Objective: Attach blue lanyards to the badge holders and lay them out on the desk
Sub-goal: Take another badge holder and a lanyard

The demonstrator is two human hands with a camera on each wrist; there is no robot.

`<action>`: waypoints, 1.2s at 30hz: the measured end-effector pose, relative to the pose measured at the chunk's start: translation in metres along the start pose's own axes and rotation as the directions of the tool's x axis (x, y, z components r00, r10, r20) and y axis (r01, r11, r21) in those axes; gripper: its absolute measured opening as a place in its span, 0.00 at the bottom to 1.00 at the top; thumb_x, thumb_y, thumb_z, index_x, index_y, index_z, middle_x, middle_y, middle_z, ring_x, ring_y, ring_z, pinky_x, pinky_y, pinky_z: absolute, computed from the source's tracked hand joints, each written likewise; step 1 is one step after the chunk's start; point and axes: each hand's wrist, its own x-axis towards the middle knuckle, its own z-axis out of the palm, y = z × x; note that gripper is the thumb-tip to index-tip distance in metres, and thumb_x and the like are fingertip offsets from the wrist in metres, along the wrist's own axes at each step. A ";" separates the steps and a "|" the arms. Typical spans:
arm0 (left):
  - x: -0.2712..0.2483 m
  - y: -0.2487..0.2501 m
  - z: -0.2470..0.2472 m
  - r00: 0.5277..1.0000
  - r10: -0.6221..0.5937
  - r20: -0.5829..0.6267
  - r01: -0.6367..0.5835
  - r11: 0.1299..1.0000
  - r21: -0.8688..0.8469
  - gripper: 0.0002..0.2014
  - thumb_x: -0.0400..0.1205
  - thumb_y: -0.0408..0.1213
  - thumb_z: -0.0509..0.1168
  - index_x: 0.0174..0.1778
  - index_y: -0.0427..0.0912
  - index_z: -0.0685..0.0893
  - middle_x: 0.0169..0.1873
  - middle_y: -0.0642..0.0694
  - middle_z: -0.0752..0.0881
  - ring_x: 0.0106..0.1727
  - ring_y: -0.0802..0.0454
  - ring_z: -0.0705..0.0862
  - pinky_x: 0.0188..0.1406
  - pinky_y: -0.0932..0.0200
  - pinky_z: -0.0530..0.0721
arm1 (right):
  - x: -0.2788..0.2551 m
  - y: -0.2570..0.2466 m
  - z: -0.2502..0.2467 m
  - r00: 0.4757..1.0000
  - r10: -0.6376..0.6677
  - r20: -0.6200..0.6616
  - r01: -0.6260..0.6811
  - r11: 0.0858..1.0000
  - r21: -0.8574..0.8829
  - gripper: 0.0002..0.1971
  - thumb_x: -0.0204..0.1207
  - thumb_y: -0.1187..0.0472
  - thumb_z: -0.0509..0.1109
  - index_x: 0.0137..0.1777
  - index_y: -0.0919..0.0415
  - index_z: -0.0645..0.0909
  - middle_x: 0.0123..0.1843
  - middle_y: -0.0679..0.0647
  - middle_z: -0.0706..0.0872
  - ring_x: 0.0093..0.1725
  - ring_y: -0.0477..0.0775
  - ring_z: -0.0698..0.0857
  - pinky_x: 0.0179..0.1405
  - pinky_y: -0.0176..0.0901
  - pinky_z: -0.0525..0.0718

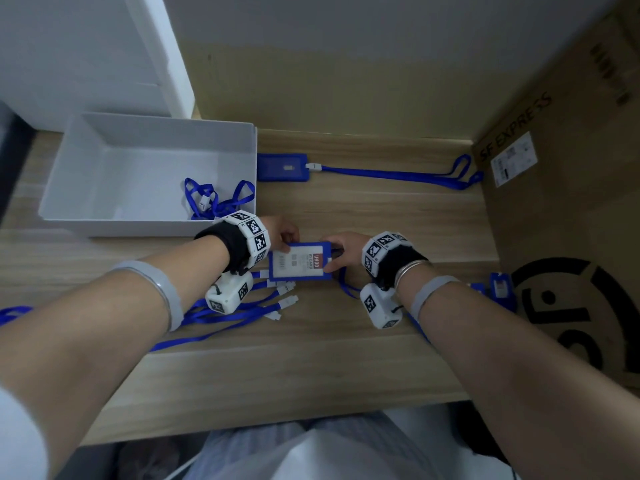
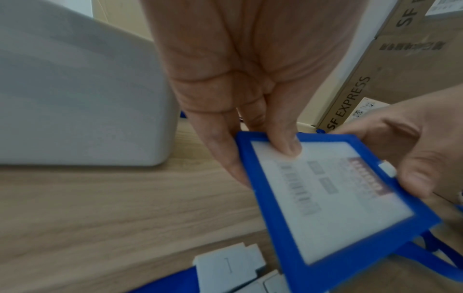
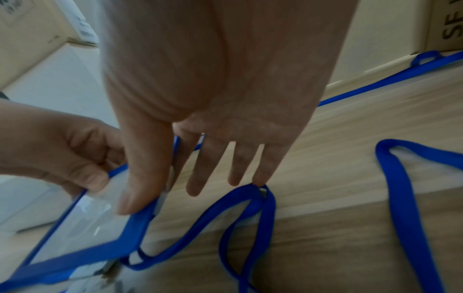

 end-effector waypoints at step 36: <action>0.027 0.032 0.019 0.989 0.040 -0.145 -0.049 0.997 -0.055 0.13 0.79 0.37 0.68 0.58 0.37 0.84 0.44 0.48 0.76 0.47 0.52 0.74 0.45 0.62 0.69 | -0.002 0.007 -0.010 0.980 -0.062 -0.190 0.051 0.997 -0.062 0.10 0.79 0.59 0.68 0.53 0.64 0.86 0.50 0.60 0.90 0.45 0.48 0.83 0.50 0.39 0.81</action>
